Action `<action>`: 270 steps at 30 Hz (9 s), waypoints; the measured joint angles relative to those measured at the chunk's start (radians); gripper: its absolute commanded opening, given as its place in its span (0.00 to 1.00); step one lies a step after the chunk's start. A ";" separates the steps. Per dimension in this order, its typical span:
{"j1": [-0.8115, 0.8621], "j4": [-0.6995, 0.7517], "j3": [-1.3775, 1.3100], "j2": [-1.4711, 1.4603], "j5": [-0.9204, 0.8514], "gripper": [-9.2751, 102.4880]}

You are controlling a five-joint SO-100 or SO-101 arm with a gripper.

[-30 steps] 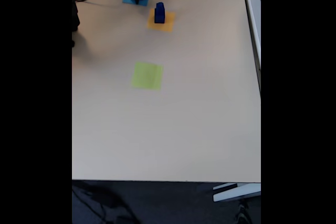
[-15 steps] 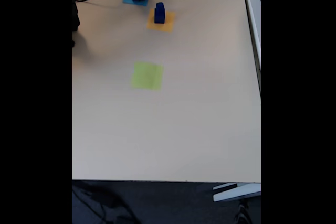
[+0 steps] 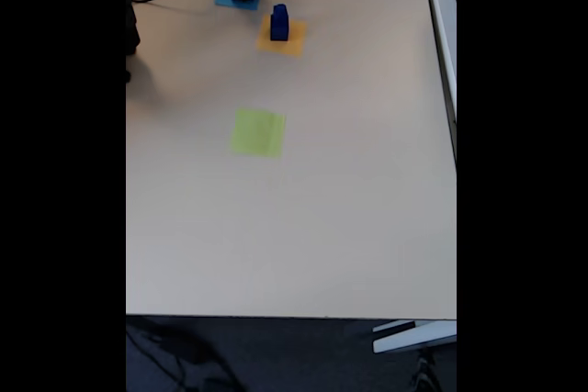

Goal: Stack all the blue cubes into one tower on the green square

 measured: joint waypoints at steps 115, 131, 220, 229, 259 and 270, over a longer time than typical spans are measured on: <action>1.138 -0.015 0.255 0.357 -1.216 0.08; 1.135 -0.037 0.123 0.215 -1.114 0.08; 1.115 -0.103 0.199 0.135 -1.037 0.28; 1.115 -0.115 0.210 0.137 -1.054 0.34; 1.071 -0.147 0.144 0.239 -1.226 0.56; 0.959 -0.012 0.103 0.499 -1.189 0.55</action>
